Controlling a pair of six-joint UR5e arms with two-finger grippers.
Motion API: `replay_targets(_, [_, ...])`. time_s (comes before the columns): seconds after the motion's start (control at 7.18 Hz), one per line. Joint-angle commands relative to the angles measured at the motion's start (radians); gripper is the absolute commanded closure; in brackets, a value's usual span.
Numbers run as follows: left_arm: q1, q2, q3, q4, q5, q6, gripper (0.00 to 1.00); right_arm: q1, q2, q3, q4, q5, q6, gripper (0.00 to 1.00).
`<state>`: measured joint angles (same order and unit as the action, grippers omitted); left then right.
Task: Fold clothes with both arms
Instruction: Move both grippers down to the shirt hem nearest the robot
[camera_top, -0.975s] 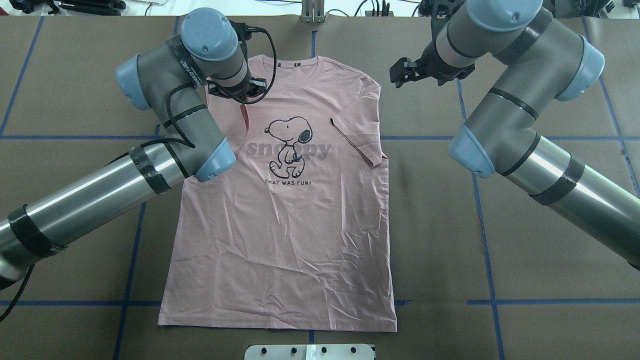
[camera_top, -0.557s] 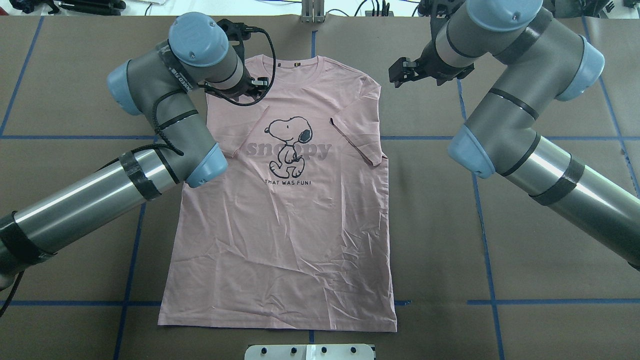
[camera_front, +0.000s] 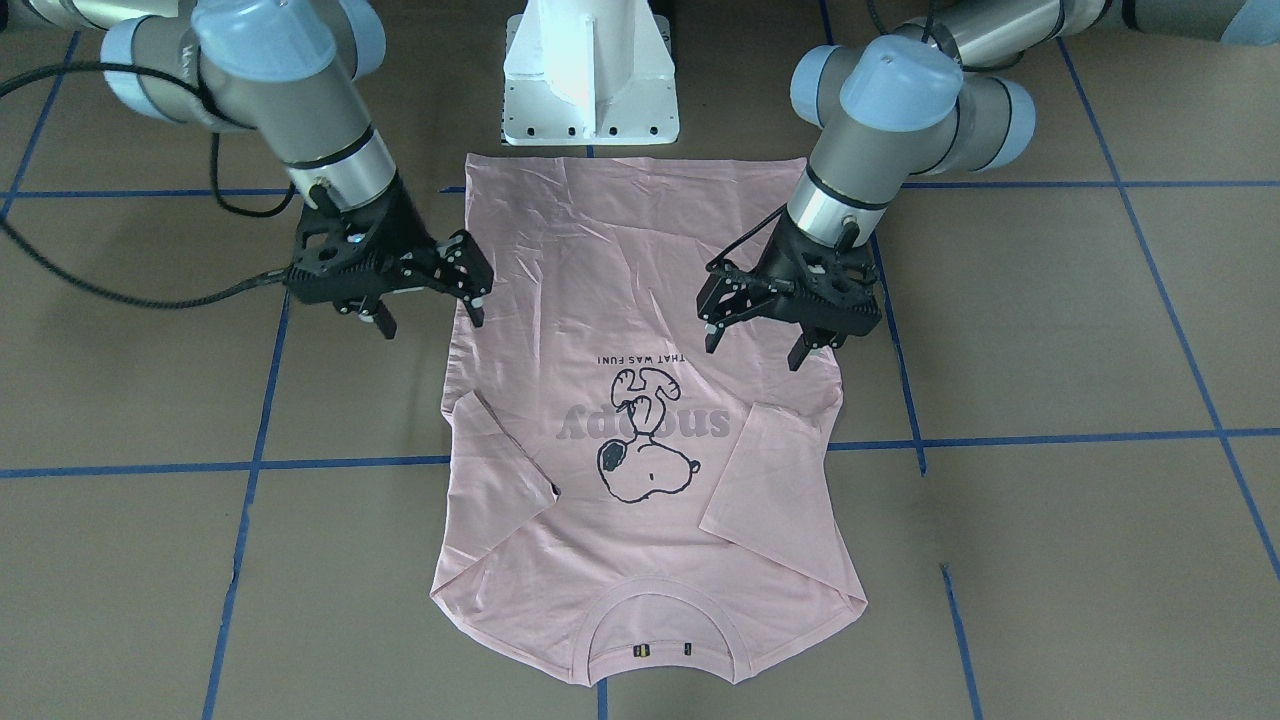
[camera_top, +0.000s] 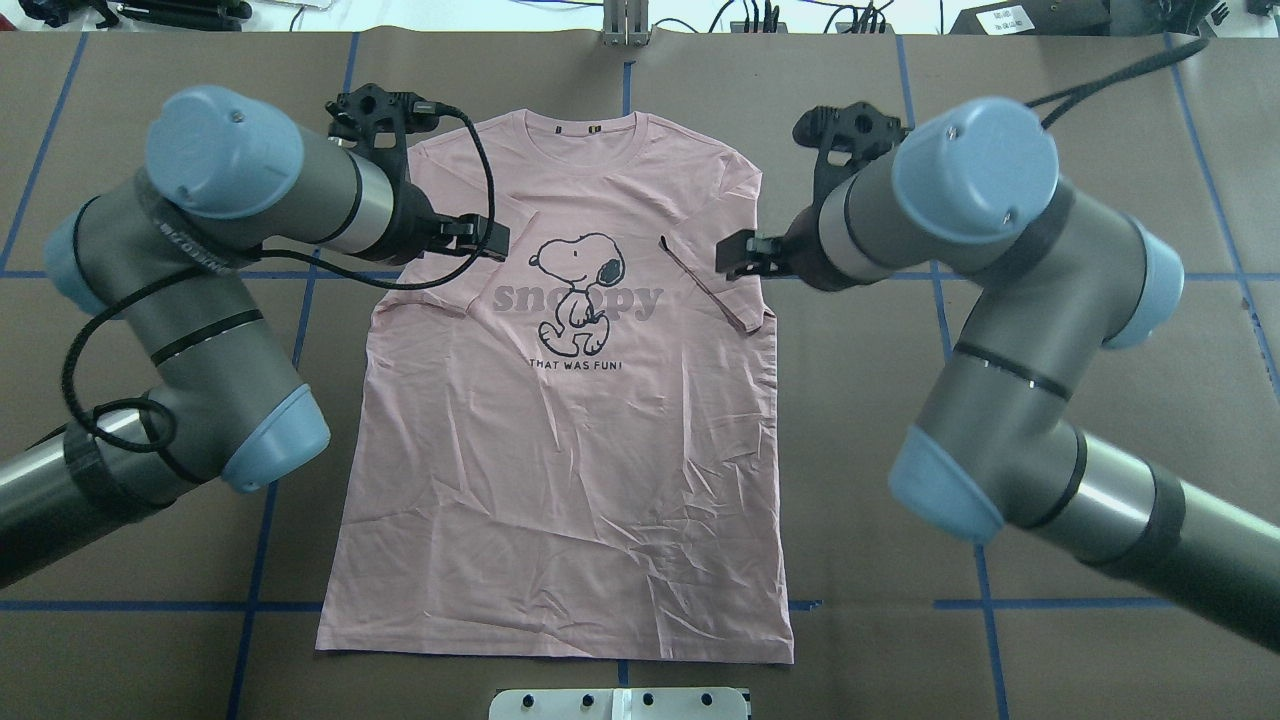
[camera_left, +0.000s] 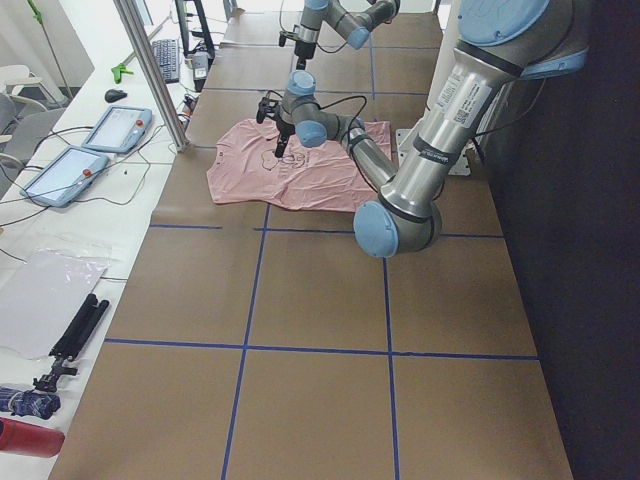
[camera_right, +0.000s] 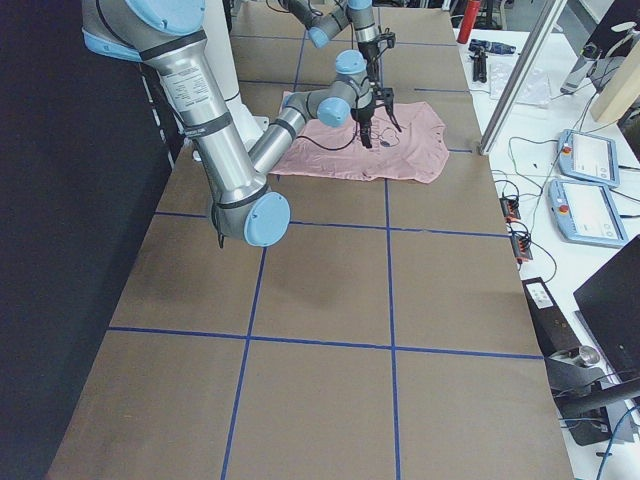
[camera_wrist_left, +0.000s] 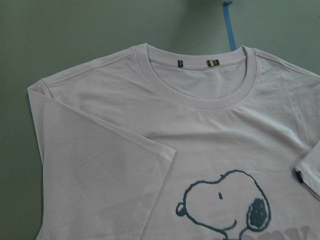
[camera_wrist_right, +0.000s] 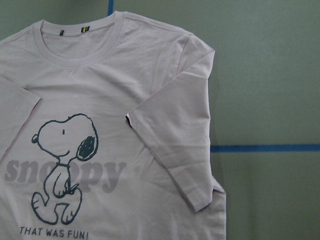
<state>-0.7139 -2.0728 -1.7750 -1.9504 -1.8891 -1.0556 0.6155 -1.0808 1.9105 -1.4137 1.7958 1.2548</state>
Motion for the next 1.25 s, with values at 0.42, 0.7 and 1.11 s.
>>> replay_targets(0.42, [0.254,0.299,-0.348,-0.004,0.124,-0.261,0.0,-0.595,-0.158,0.291,-0.177,-0.528,0.561,0.05])
replay_targets(0.7, [0.431,0.399,-0.356,-0.021,0.249,-0.438,0.05,-0.667,-0.224,0.291,-0.109,-0.582,0.632,0.11])
replay_targets(1.11, [0.574,0.526,-0.353,-0.078,0.34,-0.59,0.37,-0.68,-0.309,0.288,0.006,-0.599,0.629,0.12])
